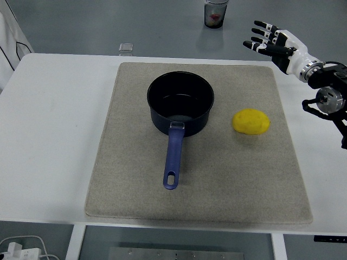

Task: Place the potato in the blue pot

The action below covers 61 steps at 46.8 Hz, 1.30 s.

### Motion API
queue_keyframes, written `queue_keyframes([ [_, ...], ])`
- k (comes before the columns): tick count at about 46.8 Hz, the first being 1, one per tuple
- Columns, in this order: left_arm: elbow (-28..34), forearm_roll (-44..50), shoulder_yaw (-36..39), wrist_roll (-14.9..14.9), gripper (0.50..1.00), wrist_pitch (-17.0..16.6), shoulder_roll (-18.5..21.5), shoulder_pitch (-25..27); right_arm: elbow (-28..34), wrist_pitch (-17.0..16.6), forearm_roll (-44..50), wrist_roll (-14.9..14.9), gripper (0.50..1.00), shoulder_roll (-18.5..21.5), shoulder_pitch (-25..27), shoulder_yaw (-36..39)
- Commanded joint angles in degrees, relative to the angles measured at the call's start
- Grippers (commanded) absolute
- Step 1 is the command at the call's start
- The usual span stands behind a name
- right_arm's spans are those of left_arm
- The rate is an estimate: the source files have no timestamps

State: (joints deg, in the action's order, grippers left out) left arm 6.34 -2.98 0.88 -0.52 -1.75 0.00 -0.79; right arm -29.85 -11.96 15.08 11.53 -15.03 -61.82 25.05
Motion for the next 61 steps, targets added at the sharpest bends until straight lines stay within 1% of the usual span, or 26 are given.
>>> queue_keyframes([
  [1, 0.08, 0.00, 0.00, 0.00, 0.996, -0.01, 0.00, 0.00, -0.03, 0.00, 2.05, 2.00, 0.930, -0.08, -0.40, 0.09],
  [5, -0.01, 0.00, 0.00, 0.00, 0.996, -0.01, 0.00, 0.08, 0.06, 0.18, 5.65, 4.29, 0.930, -0.08, -0.49, 0.09],
  [11, -0.01, 0.00, 0.00, 0.00, 0.996, -0.01, 0.00, 0.00, 0.15, 2.02, 11.01, 7.54, 0.930, 0.09, -0.49, 0.09],
  [14, -0.01, 0.00, 0.00, 0.00, 0.996, -0.01, 0.00, 0.00, -0.38, 2.64, 12.77, 8.69, 0.930, 0.00, -0.41, 0.44],
  [23, -0.01, 0.00, 0.00, 0.00, 0.996, -0.01, 0.00, 0.00, -0.55, 3.26, 13.83, 8.86, 0.932, 0.09, -0.32, 0.00],
  [32, -0.01, 0.00, 0.00, 0.00, 0.996, -0.01, 0.00, 0.00, -3.10, 3.43, 20.68, 8.86, 0.930, -0.08, -0.41, 0.09],
  [36, 0.08, 0.00, 0.00, 0.00, 0.996, -0.01, 0.00, 0.08, -5.03, 3.34, 22.09, 8.86, 0.930, -0.26, -0.32, 0.09],
  [44, -0.01, 0.00, 0.00, 0.00, 0.996, -0.01, 0.00, 0.00, -9.96, 2.29, 24.55, 8.86, 0.930, -3.86, -0.14, 0.00],
  [50, -0.01, 0.00, 0.00, 0.00, 0.996, -0.01, 0.00, 0.00, -12.15, -0.35, 28.77, 9.04, 0.930, -6.23, 0.03, 0.09],
  [53, -0.01, 0.00, 0.00, 0.00, 0.996, -0.01, 0.00, 0.00, -13.03, -0.44, 30.79, 9.65, 0.930, -6.59, 0.21, 0.00],
  [61, -0.01, 0.00, 0.00, 0.00, 0.996, -0.01, 0.00, 0.00, -14.18, -0.35, 35.80, 9.74, 0.932, -7.55, 0.82, -0.35],
])
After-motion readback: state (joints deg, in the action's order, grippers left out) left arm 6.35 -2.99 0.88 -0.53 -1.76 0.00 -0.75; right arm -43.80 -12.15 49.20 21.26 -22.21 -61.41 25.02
